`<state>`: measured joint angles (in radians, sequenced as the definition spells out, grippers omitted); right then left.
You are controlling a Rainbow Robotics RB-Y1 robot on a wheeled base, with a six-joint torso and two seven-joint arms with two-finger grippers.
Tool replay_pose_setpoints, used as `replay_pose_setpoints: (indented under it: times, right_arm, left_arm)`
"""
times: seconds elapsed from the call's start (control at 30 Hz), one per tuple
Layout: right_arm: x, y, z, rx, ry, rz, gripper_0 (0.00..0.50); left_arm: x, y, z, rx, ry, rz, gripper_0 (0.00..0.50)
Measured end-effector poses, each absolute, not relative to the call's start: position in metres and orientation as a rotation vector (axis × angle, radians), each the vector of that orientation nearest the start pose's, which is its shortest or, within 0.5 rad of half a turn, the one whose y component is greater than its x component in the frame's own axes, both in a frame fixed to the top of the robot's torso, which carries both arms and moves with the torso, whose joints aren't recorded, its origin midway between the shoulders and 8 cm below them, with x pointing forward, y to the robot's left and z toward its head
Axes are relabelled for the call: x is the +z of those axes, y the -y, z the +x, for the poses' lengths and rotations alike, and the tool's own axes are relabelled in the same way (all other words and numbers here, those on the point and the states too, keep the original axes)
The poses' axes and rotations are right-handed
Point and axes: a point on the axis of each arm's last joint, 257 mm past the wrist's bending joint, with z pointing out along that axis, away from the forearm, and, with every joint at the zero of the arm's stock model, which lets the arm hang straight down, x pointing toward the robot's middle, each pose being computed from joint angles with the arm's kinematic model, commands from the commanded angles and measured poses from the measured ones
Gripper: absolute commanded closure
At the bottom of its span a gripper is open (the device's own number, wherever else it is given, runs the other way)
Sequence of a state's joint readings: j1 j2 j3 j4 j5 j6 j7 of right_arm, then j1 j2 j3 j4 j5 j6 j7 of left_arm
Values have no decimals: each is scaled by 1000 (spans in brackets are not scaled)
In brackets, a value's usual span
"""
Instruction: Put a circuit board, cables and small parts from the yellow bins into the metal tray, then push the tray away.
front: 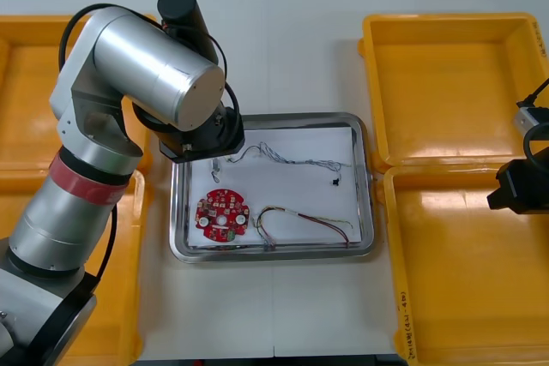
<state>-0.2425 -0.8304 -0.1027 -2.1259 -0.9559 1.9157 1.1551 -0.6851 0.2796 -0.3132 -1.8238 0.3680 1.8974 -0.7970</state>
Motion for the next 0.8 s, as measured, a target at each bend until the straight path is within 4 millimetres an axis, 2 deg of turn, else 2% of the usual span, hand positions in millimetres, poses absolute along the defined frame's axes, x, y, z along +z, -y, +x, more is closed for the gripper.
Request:
replay_pose_setpoints:
  times: [0.27, 0.4, 0.53, 0.8]
  right_arm:
    - [-195, 324, 365, 75, -2837, -72, 0]
    - [-195, 324, 365, 75, -2837, -72, 0]
    - [-195, 324, 365, 75, -2837, -72, 0]
    - [-195, 324, 364, 75, -2837, -72, 0]
  left_arm:
    - [-155, -102, 478, -185, -2634, -113, 0]
    - [-131, -107, 484, -228, -2605, -103, 0]
    - [-113, -123, 487, -259, -2583, -115, 0]
    - [-103, -176, 488, -194, -2597, -139, 0]
